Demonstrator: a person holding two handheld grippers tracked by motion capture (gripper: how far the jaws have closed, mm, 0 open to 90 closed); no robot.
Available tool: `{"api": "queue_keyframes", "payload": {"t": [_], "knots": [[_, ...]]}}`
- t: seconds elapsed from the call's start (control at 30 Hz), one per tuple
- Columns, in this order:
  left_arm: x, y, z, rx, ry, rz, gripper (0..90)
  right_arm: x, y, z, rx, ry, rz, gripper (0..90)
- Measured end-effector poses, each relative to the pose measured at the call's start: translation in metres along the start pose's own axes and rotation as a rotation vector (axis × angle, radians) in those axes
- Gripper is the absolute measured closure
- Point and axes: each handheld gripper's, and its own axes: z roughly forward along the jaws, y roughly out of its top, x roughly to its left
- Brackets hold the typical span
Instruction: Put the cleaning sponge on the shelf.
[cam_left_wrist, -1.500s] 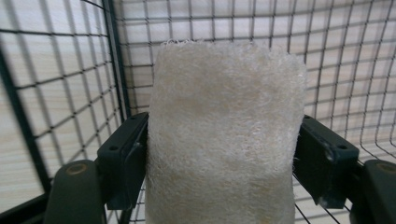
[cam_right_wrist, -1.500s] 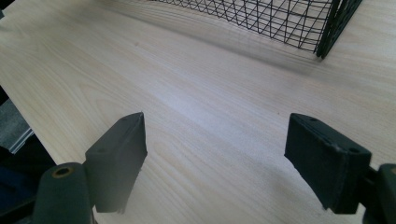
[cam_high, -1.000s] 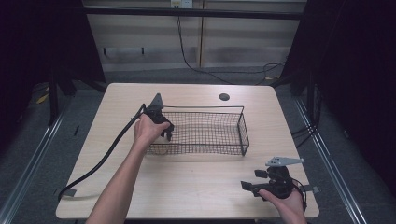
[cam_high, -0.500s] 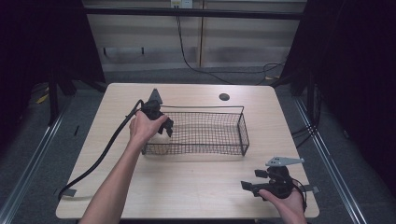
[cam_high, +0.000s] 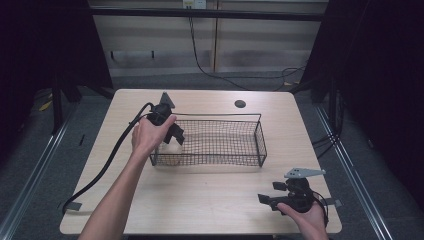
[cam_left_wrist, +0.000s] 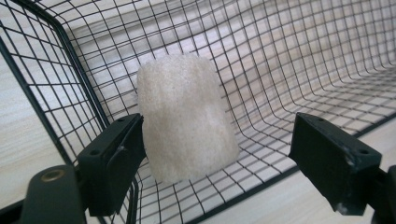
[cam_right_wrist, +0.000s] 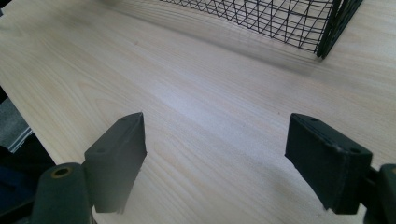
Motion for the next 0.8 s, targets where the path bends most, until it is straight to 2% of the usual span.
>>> {"api": "queue_keyframes", "payload": {"t": [0.1,0.3,0.4,0.47,0.5,0.6,0.73,0.8], "knots": [[0.0,-0.002,-0.004,-0.014,-0.005,0.041,17.7,0.0,0.0,0.0,0.001,-0.001,0.0,20.0],[-0.001,-0.007,-0.013,-0.051,-0.018,0.084,18.5,0.0,0.0,0.0,0.001,-0.001,0.0,20.0],[0.004,-0.011,-0.017,-0.061,-0.083,0.072,18.5,0.0,0.0,0.0,0.002,0.001,0.002,20.0],[0.007,-0.013,-0.02,-0.062,-0.077,0.08,18.5,0.0,0.0,0.0,0.0,0.0,-0.004,20.0],[0.009,-0.015,-0.022,-0.082,-0.063,0.081,18.5,0.0,0.0,0.001,0.0,0.001,-0.004,20.0],[0.014,-0.02,-0.028,-0.111,-0.104,0.087,18.6,0.0,0.0,0.0,0.003,0.0,0.003,20.0],[0.02,-0.027,-0.034,-0.138,-0.118,0.114,19.8,0.0,0.0,0.001,0.001,-0.001,-0.003,20.0],[0.023,-0.03,-0.036,-0.161,-0.13,0.115,20.4,0.0,0.0,0.0,0.005,-0.004,0.003,20.0]]}}
